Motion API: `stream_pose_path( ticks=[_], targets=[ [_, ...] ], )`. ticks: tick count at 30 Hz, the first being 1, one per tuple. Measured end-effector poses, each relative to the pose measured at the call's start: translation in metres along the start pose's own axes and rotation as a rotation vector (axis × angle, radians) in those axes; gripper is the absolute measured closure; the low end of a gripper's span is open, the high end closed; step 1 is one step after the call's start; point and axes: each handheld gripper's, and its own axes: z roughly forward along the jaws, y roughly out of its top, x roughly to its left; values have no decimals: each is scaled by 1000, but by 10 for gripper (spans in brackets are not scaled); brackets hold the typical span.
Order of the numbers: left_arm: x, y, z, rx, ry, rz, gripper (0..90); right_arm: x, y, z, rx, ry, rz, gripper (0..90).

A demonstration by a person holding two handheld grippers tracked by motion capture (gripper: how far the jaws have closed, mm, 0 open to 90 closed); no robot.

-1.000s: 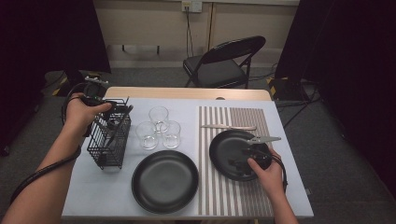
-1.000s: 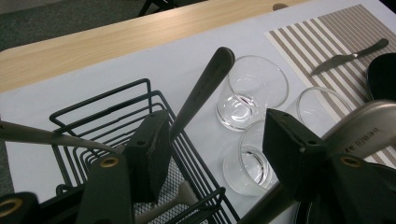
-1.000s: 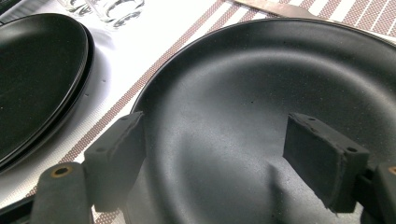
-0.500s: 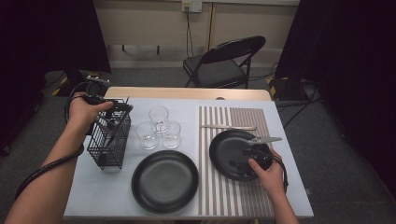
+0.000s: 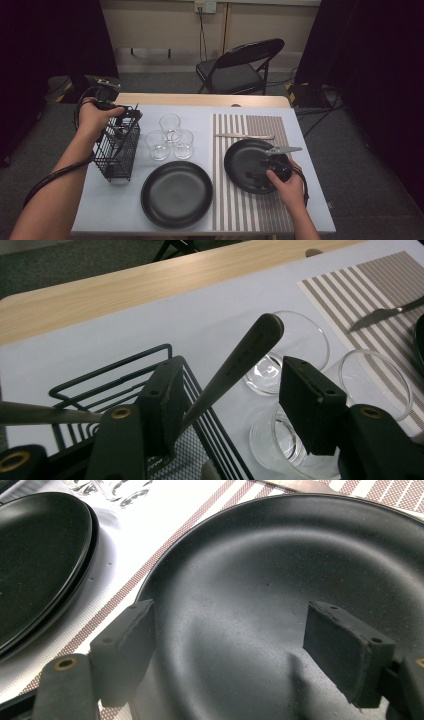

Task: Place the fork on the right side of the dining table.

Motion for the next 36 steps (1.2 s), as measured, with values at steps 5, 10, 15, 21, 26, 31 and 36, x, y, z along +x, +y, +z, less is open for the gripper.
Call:
stream_pose_path(
  ticks=[5, 10, 15, 21, 26, 31, 36],
  targets=[
    [2, 0, 4, 0, 14, 7, 460, -2, -1, -2, 0, -6, 8, 204],
    [4, 0, 7, -16, 33, -6, 479, -2, -1, 0, 7, -2, 5, 204],
    [4, 1, 10, -25, 44, 6, 504, -1, -1, 0, 6, -3, 5, 204],
    [4, 0, 18, -34, 44, 20, 572, -2, -1, -2, 2, -5, 11, 204],
    [3, 0, 20, -40, 55, 29, 672, -3, -1, -2, -1, -6, 9, 204],
    [3, 0, 19, -36, 48, 27, 720, -3, -2, -2, 1, -6, 7, 204],
    [4, 1, 14, -51, 70, 29, 766, -3, -2, -2, 1, -7, 9, 204]
  ],
)
